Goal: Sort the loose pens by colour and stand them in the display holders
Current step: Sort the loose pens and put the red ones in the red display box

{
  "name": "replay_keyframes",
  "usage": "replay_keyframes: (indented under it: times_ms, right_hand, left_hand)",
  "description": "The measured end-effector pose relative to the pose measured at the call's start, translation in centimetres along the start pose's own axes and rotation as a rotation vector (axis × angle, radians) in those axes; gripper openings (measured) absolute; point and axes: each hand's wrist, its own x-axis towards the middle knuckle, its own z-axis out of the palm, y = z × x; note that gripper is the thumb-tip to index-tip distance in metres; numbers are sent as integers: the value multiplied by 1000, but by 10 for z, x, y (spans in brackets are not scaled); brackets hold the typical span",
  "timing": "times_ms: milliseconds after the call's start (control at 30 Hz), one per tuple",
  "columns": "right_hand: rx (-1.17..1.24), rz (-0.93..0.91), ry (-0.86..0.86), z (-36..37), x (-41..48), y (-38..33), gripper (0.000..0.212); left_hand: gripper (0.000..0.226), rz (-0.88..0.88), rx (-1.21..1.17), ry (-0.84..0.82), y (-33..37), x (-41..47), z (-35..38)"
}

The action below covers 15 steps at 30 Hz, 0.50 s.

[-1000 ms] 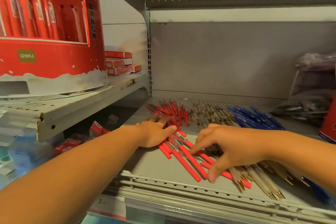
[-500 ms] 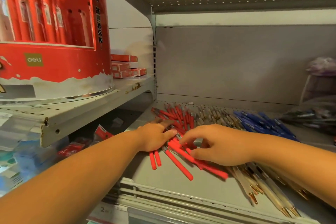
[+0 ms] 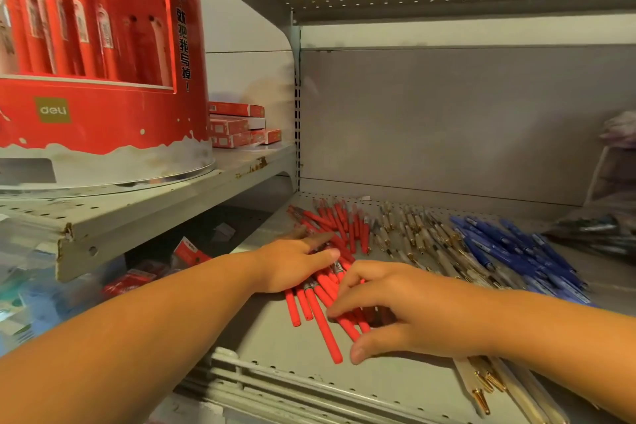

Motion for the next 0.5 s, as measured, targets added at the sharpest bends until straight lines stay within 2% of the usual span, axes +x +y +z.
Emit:
replay_keyframes:
  times_ms: [233,400,500]
  right_hand:
    - [-33,66,164,16,35,-3,49]
    - [-19,96,162,16,41,1,47]
    - [-22,112,135,11,38,7,49]
  left_hand:
    - [59,16,-28,-26,0,4,-3]
    - [59,34,10,-51,-2,15,-7]
    - [67,34,56,-27,-3,23,-8]
